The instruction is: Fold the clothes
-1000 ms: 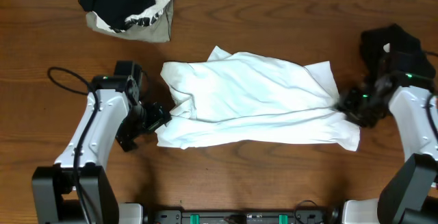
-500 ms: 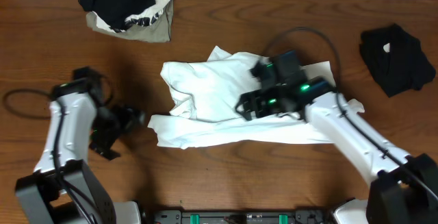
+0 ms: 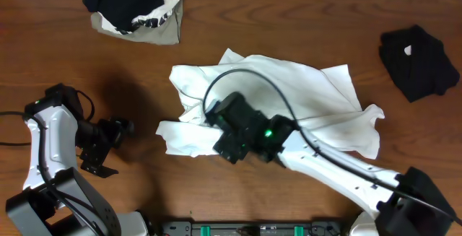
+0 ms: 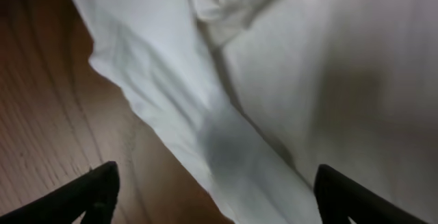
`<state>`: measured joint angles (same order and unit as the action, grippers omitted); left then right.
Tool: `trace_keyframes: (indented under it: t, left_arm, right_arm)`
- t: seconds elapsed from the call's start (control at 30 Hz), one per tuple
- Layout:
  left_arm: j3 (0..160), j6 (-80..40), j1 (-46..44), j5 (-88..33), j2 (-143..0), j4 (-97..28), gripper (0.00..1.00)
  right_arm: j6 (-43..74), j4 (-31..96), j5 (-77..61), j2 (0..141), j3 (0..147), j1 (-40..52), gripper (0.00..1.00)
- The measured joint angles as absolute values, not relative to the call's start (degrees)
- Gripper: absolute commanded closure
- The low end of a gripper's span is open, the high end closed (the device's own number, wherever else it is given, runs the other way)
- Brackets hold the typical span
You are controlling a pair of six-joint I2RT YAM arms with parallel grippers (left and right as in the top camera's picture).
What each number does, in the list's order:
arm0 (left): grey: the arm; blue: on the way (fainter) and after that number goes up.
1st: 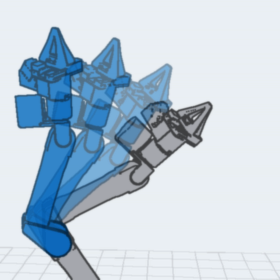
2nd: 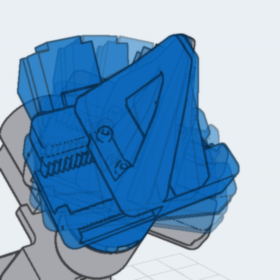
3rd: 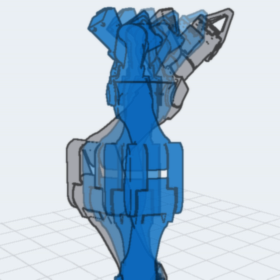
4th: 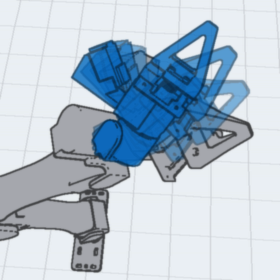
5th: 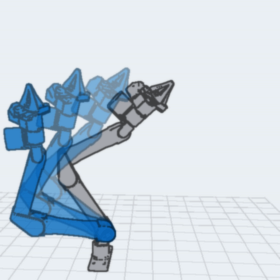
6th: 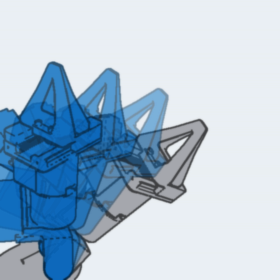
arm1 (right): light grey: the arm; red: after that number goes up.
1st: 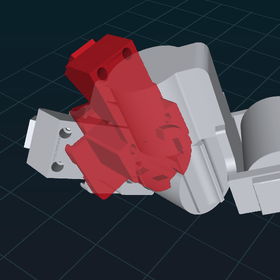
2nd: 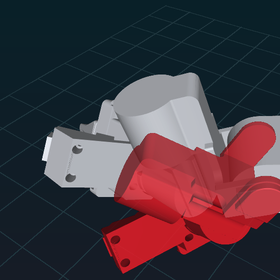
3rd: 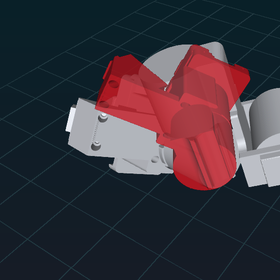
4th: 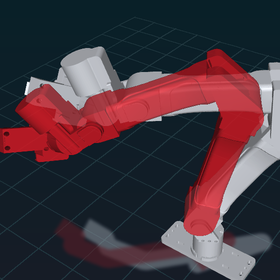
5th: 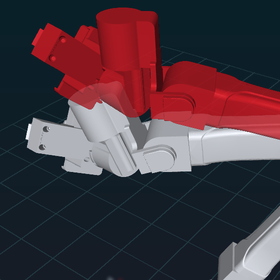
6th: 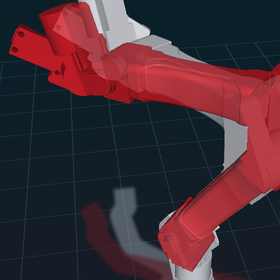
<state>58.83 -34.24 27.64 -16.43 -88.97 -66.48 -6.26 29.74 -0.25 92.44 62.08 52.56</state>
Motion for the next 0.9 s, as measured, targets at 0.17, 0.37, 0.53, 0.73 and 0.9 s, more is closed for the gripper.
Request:
trace_keyframes:
  t: [0.17, 0.37, 0.53, 0.73, 0.9]
  left_arm:
    - [58.8, -34.0, 27.6, -16.6, -89.0, -66.9, 0.0]
    - [58.8, -33.5, 27.6, -16.6, -89.0, -66.9, 0.0]
    - [58.8, -33.1, 27.6, -16.6, -89.0, -66.9, 0.0]
    - [58.8, -33.1, 27.6, -16.6, -89.0, -67.0, 0.0]
    - [58.8, -33.0, 27.6, -16.6, -89.0, -67.0, 0.0]
  right_arm:
    - [-10.2, 26.9, 1.1, 95.0, 62.1, 56.4, 0.01]
    - [-12.0, 24.4, 5.6, 100.1, 62.1, 59.3, 0.01]
    - [-12.8, 20.4, 7.4, 101.3, 62.1, 60.5, 0.12]
    - [-13.1, 18.7, 8.0, 102.2, 62.1, 60.7, 0.27]
    - [-13.3, 18.8, 8.2, 104.4, 62.1, 60.7, 0.21]
